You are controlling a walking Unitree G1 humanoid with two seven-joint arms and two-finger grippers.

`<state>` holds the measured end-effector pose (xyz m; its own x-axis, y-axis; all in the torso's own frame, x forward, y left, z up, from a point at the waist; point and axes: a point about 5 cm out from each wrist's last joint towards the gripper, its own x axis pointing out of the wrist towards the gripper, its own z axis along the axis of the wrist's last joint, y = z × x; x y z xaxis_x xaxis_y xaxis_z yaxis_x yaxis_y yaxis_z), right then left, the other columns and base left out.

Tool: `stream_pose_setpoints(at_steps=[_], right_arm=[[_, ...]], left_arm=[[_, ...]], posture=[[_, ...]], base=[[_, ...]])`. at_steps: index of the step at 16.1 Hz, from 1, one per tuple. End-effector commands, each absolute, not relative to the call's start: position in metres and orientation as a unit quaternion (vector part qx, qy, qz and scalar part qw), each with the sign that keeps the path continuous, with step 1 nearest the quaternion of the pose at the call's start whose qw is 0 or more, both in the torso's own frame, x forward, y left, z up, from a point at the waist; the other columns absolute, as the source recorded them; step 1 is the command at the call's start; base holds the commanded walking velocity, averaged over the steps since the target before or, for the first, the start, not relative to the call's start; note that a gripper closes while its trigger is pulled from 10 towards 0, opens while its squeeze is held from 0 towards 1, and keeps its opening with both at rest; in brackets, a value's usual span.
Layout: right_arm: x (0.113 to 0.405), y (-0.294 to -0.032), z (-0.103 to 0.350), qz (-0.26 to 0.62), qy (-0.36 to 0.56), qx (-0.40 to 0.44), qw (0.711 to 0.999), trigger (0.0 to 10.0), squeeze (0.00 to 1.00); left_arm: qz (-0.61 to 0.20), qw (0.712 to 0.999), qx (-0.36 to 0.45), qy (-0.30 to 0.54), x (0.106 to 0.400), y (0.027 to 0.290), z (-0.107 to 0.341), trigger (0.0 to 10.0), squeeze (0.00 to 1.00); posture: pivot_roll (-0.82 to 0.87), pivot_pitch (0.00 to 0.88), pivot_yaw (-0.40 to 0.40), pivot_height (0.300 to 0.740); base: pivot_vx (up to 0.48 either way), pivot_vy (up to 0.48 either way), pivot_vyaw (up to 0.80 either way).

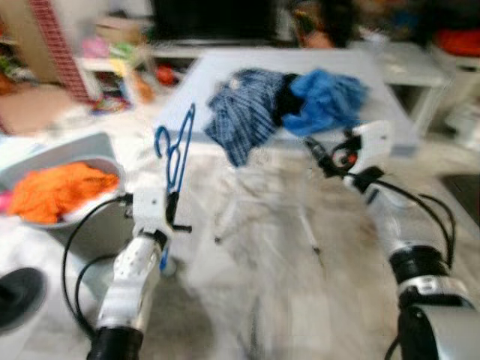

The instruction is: Hang hanger

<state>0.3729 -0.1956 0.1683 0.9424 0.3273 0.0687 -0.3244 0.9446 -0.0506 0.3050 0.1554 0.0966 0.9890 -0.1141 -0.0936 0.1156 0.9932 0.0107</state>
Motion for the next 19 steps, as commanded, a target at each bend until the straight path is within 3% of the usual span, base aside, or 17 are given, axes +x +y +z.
stream_pose_setpoints(at_steps=[1, 2, 3, 5, 8, 10, 13, 14, 19], right_arm=[[0.376, -0.185, 0.177, 0.190, -0.049, -0.030, 0.980, 10.0, 1.00], [0.374, -0.182, 0.176, 0.205, -0.046, -0.037, 0.977, 10.0, 0.69], [0.374, -0.182, 0.175, 0.211, -0.045, -0.041, 0.976, 10.0, 0.00], [0.365, -0.176, 0.173, 0.318, -0.027, -0.136, 0.938, 10.0, 0.00], [0.348, -0.190, 0.166, 0.465, 0.040, -0.300, 0.832, 10.0, 0.00], [0.343, -0.201, 0.167, 0.503, 0.080, -0.352, 0.785, 10.0, 0.00], [0.331, -0.206, 0.161, 0.572, 0.139, -0.363, 0.723, 10.0, 0.00], [0.325, -0.205, 0.154, 0.603, 0.165, -0.370, 0.687, 10.0, 0.00], [0.323, -0.182, 0.139, 0.647, 0.169, -0.363, 0.649, 10.0, 0.00]], left_arm=[[-0.062, 0.997, 0.006, 0.041, 0.308, 0.159, 0.103, 10.0, 0.00], [-0.077, 0.996, 0.001, 0.045, 0.307, 0.157, 0.102, 10.0, 0.00], [-0.083, 0.995, 0.001, 0.047, 0.307, 0.156, 0.102, 10.0, 0.00], [-0.239, 0.967, -0.003, 0.093, 0.293, 0.136, 0.094, 10.0, 0.00], [-0.403, 0.896, 0.047, 0.180, 0.266, 0.132, 0.074, 10.0, 0.00], [-0.446, 0.870, 0.078, 0.195, 0.260, 0.133, 0.070, 10.0, 0.00], [-0.483, 0.848, 0.101, 0.192, 0.257, 0.129, 0.072, 10.0, 0.00], [-0.496, 0.840, 0.109, 0.190, 0.256, 0.125, 0.072, 10.0, 0.00], [-0.531, 0.819, 0.115, 0.185, 0.249, 0.112, 0.071, 10.0, 0.00]], posture=[[-0.07, 0.000, 0.025, 0.740], [-0.07, 0.000, 0.025, 0.740], [-0.07, 0.000, 0.025, 0.740], [-0.07, 0.000, 0.025, 0.740], [-0.07, 0.000, 0.027, 0.740], [-0.08, 0.000, 0.030, 0.740], [-0.08, 0.000, 0.036, 0.740], [-0.08, 0.000, 0.039, 0.740], [-0.08, 0.000, 0.044, 0.740]], base=[[0.000, 0.000, 0.00], [0.000, 0.000, 0.00], [0.000, 0.000, 0.00], [0.000, 0.000, 0.00], [0.000, 0.000, 0.00], [0.000, 0.000, 0.00], [0.000, 0.000, 0.00], [0.000, 0.000, 0.00], [0.000, 0.000, 0.00]])
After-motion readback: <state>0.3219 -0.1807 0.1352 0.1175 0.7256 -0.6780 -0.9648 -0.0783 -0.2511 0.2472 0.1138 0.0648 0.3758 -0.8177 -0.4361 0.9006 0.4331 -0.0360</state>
